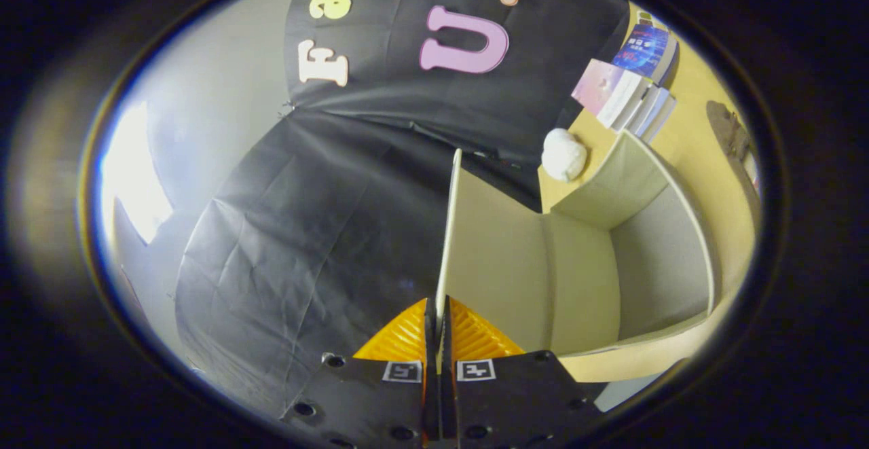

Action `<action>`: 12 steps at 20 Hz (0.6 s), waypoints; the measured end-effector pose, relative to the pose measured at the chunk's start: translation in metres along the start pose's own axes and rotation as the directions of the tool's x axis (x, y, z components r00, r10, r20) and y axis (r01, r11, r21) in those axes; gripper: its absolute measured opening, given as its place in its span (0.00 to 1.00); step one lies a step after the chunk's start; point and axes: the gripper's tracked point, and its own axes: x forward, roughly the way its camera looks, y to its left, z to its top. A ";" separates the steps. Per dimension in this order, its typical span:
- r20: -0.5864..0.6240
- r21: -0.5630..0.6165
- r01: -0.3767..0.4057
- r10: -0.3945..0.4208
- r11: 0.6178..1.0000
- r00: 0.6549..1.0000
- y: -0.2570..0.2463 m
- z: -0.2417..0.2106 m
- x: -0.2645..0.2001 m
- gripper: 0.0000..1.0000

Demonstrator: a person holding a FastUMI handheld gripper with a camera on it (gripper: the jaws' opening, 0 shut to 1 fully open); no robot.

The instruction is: Open the storage box then place both shoes into the box .Put the left shoe in first, then the right shoe, with the right side of both shoes facing outward in a uniform manner.

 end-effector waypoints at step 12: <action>-0.184 -0.076 -0.032 0.018 0.997 0.983 0.012 -0.067 0.082 0.05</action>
